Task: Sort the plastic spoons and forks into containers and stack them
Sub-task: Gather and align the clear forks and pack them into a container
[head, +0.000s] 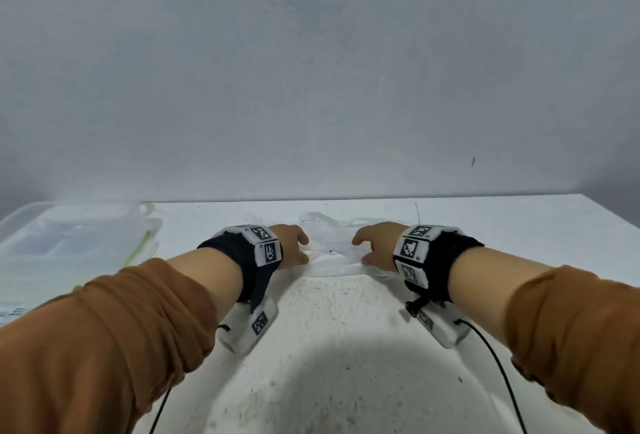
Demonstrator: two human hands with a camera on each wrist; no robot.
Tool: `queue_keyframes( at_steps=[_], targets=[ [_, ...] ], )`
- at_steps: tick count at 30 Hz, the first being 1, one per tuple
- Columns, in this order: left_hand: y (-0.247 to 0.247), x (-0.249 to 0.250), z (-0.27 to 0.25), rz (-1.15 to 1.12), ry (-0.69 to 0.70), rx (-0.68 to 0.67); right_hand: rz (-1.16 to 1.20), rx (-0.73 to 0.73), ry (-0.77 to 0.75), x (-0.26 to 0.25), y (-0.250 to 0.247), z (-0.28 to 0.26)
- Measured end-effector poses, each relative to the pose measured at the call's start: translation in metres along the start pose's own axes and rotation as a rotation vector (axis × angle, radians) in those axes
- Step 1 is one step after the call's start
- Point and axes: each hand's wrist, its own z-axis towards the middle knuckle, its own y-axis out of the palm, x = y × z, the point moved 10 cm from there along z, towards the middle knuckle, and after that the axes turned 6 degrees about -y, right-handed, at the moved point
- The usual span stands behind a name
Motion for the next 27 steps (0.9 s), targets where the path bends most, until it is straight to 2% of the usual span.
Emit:
queue_keyframes(
  at_steps=[7,11,14,18,22,24,27],
  targets=[
    [0.003,-0.004,0.011,-0.045,-0.001,-0.014,-0.018,0.052,-0.004,-0.004,-0.011,0.014],
    [0.005,-0.003,0.015,-0.04,0.04,-0.013,0.035,0.107,0.068,0.007,-0.018,0.023],
    [0.007,-0.001,0.018,0.013,0.083,-0.033,-0.062,0.051,0.151,0.021,-0.026,0.039],
    [0.006,0.002,0.022,0.033,0.131,-0.052,-0.166,-0.088,0.183,0.034,-0.027,0.062],
    [0.004,0.002,0.027,0.042,0.142,-0.034,-0.223,-0.141,0.202,0.045,-0.02,0.085],
    [0.003,0.001,0.029,0.054,0.143,-0.02,-0.285,-0.175,0.189,0.044,-0.017,0.088],
    [0.003,-0.001,0.03,0.064,0.126,-0.016,-0.224,-0.162,0.12,0.033,-0.021,0.076]
  ],
)
